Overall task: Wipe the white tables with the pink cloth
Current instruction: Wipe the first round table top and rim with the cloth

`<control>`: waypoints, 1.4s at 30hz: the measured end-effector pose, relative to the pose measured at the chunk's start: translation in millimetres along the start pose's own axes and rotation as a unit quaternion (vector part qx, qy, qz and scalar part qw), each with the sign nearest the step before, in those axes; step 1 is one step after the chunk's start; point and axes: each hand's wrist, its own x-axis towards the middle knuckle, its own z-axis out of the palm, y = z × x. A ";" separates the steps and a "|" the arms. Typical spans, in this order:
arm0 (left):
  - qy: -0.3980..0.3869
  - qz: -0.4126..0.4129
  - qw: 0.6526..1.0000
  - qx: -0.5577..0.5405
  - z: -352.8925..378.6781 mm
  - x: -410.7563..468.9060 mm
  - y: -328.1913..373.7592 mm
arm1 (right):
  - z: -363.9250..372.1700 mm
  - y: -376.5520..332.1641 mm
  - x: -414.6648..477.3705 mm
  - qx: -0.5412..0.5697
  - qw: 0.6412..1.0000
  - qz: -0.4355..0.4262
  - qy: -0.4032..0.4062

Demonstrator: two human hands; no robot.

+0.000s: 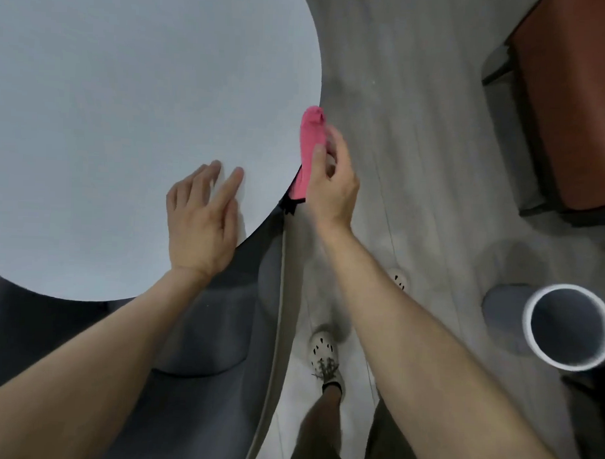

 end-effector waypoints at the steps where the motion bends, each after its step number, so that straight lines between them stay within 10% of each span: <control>1: -0.003 -0.001 1.000 -0.001 0.0 0.6 0.2 | 3.5 2.6 6.0 0.008 1.000 0.004 0.018; 12: -0.013 -0.008 1.000 0.008 -1.6 1.0 -0.9 | 57.8 21.0 -89.1 0.065 0.990 -0.063 0.104; 21: -0.007 -0.015 1.000 0.015 -1.1 2.7 2.7 | 56.6 -9.8 54.9 0.047 0.988 -0.086 0.122; 29: -0.018 -0.021 0.999 0.020 -3.4 1.9 3.2 | 54.6 10.1 -109.1 0.023 0.997 -0.060 0.049; 37: -0.019 -0.019 0.999 0.018 -4.0 1.7 5.0 | 44.9 -17.4 74.3 0.045 0.999 -0.027 0.004; 42: -0.018 -0.022 0.999 0.015 -3.8 0.4 3.6 | 46.7 -10.4 18.8 0.061 0.996 -0.039 0.049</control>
